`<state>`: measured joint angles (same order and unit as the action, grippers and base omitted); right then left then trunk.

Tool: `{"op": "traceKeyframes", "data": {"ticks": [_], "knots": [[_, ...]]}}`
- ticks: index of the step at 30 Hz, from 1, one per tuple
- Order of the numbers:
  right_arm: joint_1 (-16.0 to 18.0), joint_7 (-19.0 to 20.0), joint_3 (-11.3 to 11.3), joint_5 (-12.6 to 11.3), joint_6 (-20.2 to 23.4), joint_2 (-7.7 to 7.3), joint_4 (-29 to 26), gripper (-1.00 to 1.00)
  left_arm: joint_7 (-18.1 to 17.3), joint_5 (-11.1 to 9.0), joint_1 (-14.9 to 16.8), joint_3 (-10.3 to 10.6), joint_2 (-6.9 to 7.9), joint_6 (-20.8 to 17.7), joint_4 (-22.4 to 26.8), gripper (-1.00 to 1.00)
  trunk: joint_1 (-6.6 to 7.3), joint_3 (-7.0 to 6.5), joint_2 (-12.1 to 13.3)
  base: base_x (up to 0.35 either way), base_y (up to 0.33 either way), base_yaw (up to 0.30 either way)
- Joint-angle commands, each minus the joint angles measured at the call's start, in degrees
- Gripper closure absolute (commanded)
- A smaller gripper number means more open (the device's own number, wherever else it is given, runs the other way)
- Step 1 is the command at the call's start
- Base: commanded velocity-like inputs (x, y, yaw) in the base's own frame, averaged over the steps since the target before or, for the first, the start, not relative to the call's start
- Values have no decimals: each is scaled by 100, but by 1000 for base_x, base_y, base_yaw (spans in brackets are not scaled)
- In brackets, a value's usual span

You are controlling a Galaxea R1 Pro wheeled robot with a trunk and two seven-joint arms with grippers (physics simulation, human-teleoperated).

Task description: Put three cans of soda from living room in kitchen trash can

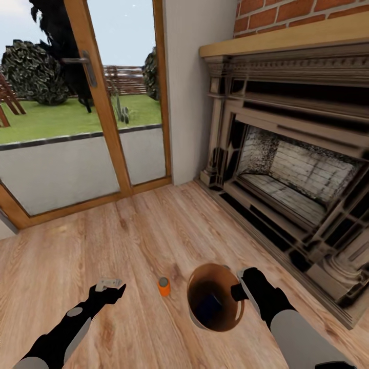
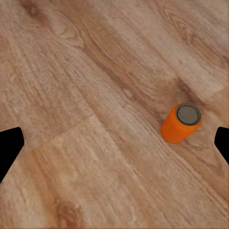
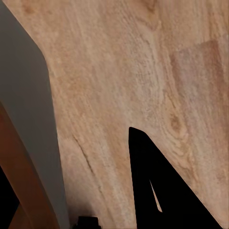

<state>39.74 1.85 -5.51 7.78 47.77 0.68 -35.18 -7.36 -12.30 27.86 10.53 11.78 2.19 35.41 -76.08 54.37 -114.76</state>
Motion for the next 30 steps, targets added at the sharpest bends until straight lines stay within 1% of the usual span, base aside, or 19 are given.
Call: {"op": "traceKeyframes", "data": {"ticks": [1,10,13,18,23,26,30], "knots": [[1,17,2,-114,-5,1,0,100,0,0,0,0,0,0,0,-100,0,-1,0,125,276,-25],[-1,17,3,-127,-12,14,0,100,2,1,0,-3,0,6,0,-100,0,-2,0,33,70,-5],[-1,17,4,-128,-13,26,1,100,-1,0,0,-5,0,1,0,-100,0,-4,0,3,167,-72],[-6,17,5,-128,-13,41,2,100,-2,0,0,-2,0,-6,0,-100,0,-21,0,62,234,-164],[-9,17,1,-126,-14,45,-3,100,-3,0,0,1,0,-8,0,-100,0,-49,0,173,226,-200],[-10,17,-1,-127,-14,45,-5,100,-1,0,0,1,0,-8,1,-100,0,-64,0,207,142,-186],[-10,17,-2,-128,-14,46,-6,100,22,4,0,1,0,-6,-3,-100,0,-71,0,191,49,-72]]}}
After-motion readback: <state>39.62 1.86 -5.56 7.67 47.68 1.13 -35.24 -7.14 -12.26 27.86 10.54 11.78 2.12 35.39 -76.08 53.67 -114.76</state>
